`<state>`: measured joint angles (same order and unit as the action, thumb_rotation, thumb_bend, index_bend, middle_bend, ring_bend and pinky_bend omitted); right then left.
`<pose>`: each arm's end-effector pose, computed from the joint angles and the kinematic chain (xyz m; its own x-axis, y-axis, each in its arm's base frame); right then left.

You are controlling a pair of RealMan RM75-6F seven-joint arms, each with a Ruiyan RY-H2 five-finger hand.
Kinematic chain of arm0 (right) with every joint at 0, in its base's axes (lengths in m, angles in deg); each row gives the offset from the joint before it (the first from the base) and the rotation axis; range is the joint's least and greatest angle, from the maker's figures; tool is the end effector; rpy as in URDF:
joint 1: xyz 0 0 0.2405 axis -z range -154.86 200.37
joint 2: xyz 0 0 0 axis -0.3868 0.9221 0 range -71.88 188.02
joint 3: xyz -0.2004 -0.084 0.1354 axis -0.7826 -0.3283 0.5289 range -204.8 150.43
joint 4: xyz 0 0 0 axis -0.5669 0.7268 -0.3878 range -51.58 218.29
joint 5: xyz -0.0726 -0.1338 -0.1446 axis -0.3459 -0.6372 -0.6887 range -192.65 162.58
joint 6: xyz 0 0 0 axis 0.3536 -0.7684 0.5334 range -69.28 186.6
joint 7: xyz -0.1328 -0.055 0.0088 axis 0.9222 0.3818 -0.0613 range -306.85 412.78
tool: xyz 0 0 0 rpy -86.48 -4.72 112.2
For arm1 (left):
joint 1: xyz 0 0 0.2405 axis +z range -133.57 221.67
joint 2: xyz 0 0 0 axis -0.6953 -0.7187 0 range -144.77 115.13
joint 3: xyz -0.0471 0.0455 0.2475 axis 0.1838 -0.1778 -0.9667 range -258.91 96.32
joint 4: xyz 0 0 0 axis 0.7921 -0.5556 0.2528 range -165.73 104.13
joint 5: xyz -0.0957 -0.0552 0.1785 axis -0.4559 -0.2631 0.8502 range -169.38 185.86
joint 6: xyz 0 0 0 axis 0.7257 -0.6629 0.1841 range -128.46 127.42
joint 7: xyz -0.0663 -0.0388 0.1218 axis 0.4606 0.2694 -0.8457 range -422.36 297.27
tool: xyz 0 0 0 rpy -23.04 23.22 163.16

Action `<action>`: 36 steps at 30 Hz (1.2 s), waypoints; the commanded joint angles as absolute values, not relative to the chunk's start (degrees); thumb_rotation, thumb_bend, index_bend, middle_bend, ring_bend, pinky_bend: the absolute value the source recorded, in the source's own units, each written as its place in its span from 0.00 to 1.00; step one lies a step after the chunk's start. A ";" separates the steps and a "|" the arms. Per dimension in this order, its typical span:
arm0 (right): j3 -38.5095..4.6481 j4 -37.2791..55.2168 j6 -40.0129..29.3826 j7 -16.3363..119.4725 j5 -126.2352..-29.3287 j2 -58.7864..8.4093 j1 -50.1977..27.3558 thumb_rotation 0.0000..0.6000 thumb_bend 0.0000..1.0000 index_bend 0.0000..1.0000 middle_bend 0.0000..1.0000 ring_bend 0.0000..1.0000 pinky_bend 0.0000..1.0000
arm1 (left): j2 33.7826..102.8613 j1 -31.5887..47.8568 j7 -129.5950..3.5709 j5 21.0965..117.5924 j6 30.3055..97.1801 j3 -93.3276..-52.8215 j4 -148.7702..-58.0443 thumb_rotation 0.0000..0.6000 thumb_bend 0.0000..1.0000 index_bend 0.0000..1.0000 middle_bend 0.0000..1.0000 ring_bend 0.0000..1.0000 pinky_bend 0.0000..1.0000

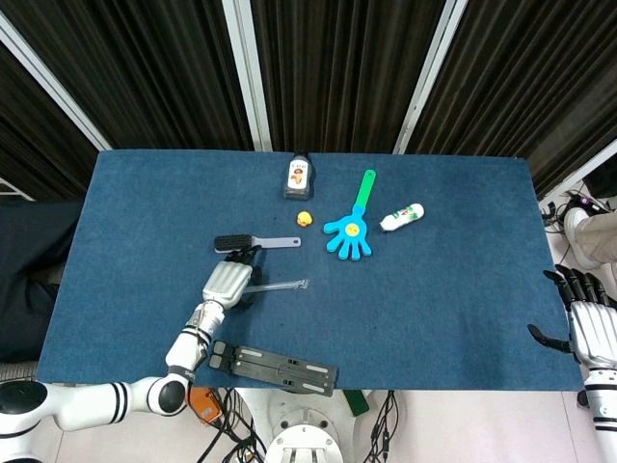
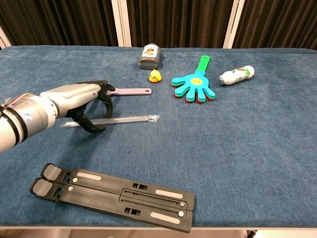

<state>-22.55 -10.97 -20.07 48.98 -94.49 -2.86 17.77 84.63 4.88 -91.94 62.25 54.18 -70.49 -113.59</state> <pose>-0.3261 -0.1868 0.1699 0.3279 -0.0719 0.9420 -0.9369 0.1029 0.3340 -0.1509 0.3116 -0.0747 0.3916 0.3951 0.8310 0.9147 -0.2649 -0.3051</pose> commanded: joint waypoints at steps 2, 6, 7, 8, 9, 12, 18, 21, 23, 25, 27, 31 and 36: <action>-22.59 -10.94 -20.07 49.00 -94.56 -2.89 17.75 1.00 0.31 0.21 0.14 0.11 0.03 | 84.76 4.49 -92.16 61.45 54.14 -70.62 -113.37 1.00 0.35 0.53 0.00 0.00 0.12; -22.60 -10.98 -20.12 49.04 -94.59 -2.91 17.77 1.00 0.31 0.21 0.14 0.11 0.03 | 84.61 4.04 -92.42 60.45 53.98 -70.73 -113.13 1.00 0.39 0.55 0.00 0.00 0.12; -22.61 -10.95 -20.10 49.07 -94.58 -2.92 17.76 1.00 0.31 0.21 0.14 0.11 0.03 | 84.46 3.99 -92.31 60.25 53.96 -70.76 -113.19 1.00 0.40 0.55 0.00 0.00 0.12; -22.61 -10.94 -20.07 49.09 -94.55 -2.94 17.75 1.00 0.31 0.21 0.14 0.11 0.03 | 84.31 3.95 -92.15 60.24 54.01 -70.74 -113.32 1.00 0.41 0.55 0.00 0.00 0.12; -22.61 -10.96 -20.04 49.08 -94.54 -2.96 17.74 1.00 0.31 0.21 0.14 0.11 0.03 | 84.12 3.94 -91.95 60.34 54.14 -70.71 -113.49 1.00 0.42 0.55 0.00 0.00 0.12; -22.63 -10.99 -20.04 49.17 -94.54 -2.97 17.74 1.00 0.31 0.21 0.14 0.11 0.03 | 82.83 4.11 -91.94 60.65 55.58 -70.46 -115.08 1.00 0.45 0.57 0.01 0.00 0.12; -22.68 -11.11 -20.13 49.33 -94.62 -2.99 17.77 1.00 0.31 0.21 0.14 0.11 0.03 | 78.30 4.39 -94.59 60.29 59.15 -69.74 -122.26 1.00 0.48 0.57 0.01 0.00 0.12; -22.65 -11.16 -20.13 49.29 -94.51 -2.96 17.79 1.00 0.31 0.21 0.14 0.11 0.03 | 73.64 4.52 -95.39 59.55 59.71 -69.10 -128.32 1.00 0.49 0.57 0.01 0.00 0.12; -22.72 -11.28 -20.01 49.38 -94.43 -2.97 17.80 1.00 0.31 0.21 0.14 0.11 0.03 | 70.33 4.53 -95.19 59.00 60.47 -67.71 -132.50 1.00 0.49 0.57 0.01 0.00 0.12; -22.81 -11.52 -19.93 49.55 -94.51 -2.98 17.78 1.00 0.31 0.21 0.14 0.11 0.03 | 67.30 4.20 -95.59 58.39 61.39 -66.15 -136.08 1.00 0.49 0.57 0.01 0.00 0.12; -22.86 -11.64 -20.09 49.86 -94.62 -2.99 17.83 1.00 0.31 0.21 0.14 0.11 0.03 | 64.49 3.66 -96.30 57.61 62.10 -64.73 -139.31 1.00 0.48 0.57 0.01 0.00 0.12; -22.74 -11.73 -20.21 49.73 -94.33 -2.98 17.93 1.00 0.31 0.21 0.14 0.11 0.03 | 59.53 2.81 -98.18 55.97 63.06 -63.38 -144.78 1.00 0.48 0.57 0.01 0.00 0.12; -22.80 -11.89 -20.06 49.42 -94.39 -2.86 17.92 1.00 0.31 0.21 0.14 0.11 0.03 | 54.66 1.81 -98.89 54.27 62.66 -62.99 -150.05 1.00 0.48 0.57 0.01 0.00 0.12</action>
